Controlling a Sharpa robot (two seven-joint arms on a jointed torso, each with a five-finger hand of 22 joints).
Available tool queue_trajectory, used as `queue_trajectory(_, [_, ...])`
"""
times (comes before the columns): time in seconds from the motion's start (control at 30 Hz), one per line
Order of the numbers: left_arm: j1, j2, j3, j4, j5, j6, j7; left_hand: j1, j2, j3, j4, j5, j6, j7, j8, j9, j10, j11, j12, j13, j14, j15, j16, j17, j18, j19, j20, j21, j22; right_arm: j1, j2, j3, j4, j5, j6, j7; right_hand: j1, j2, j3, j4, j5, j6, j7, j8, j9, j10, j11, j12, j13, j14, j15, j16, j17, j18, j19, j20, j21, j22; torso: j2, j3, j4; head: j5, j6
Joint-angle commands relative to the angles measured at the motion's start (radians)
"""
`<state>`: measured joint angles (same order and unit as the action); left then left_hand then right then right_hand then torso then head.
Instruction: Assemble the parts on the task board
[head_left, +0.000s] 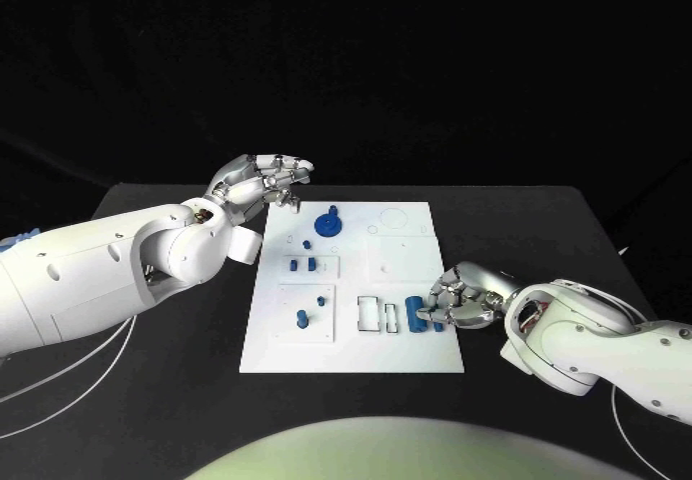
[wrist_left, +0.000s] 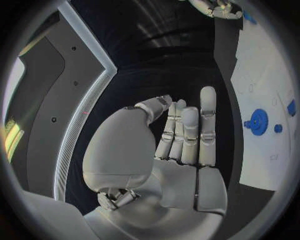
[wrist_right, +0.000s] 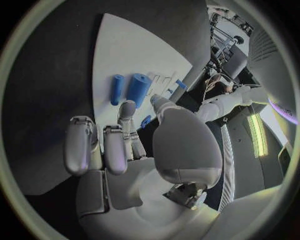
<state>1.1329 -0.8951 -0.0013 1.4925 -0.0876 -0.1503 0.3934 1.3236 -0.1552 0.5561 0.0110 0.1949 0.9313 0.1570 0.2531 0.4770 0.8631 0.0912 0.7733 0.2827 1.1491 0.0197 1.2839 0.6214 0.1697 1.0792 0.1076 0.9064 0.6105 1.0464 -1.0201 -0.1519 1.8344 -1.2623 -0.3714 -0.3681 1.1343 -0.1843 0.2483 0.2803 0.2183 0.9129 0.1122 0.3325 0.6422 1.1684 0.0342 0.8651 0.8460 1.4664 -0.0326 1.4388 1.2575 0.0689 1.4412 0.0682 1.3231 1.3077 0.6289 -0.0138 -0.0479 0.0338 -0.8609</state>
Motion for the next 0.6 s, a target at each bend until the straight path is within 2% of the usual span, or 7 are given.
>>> queue_trajectory(0.03, [0.000, 0.000, 0.001, 0.004, -0.003, 0.017, 0.005, -0.006, 0.002, -0.001, 0.001, 0.003, -0.007, 0.001, -0.001, 0.001, -0.009, -0.001, -0.004, -0.002, -0.003, 0.001, 0.004, 0.000, 0.014, -0.001, 0.006, -0.004, 0.001, -0.004, 0.009, 0.000, -0.007, -0.038, -0.010, -0.022, -0.003, 0.003, -0.002, 0.005, -0.005, -0.004, -0.002, 0.005, 0.002, 0.003, -0.002, 0.006, 0.001, 0.047, -0.006, 0.003, 0.000, -0.009, 0.008, 0.000, 0.005, 0.112, 0.001, -0.0006, 0.0007, 0.000, 0.000])
queue_trajectory(0.2, [0.000, -0.002, 0.001, 0.004, -0.003, 0.018, 0.005, -0.006, 0.002, -0.001, 0.001, 0.003, -0.007, 0.001, -0.001, 0.001, -0.009, -0.001, -0.004, -0.002, -0.003, 0.001, 0.004, 0.000, 0.014, -0.001, 0.006, -0.004, 0.001, -0.010, 0.025, 0.000, -0.017, -0.047, -0.010, -0.028, -0.002, 0.005, -0.004, 0.006, -0.003, -0.004, -0.002, 0.005, 0.002, 0.004, -0.002, 0.006, 0.003, 0.047, -0.006, 0.003, 0.000, -0.009, 0.009, 0.000, 0.006, 0.113, 0.000, 0.0009, 0.0001, 0.003, -0.001])
queue_trajectory(0.6, [0.000, -0.005, 0.001, 0.006, -0.005, 0.016, 0.000, -0.007, 0.002, -0.001, 0.002, 0.003, -0.008, 0.001, -0.001, 0.002, -0.009, 0.000, -0.004, -0.002, -0.004, 0.001, 0.004, 0.000, 0.014, -0.001, 0.006, -0.004, 0.001, -0.024, 0.056, 0.000, -0.043, -0.073, 0.005, -0.039, 0.000, 0.009, -0.006, 0.007, -0.001, -0.003, -0.003, 0.007, 0.005, 0.010, -0.003, 0.017, 0.015, 0.047, -0.007, 0.004, 0.002, -0.010, 0.011, 0.000, 0.010, 0.116, 0.000, -0.0001, 0.0005, 0.005, -0.004])
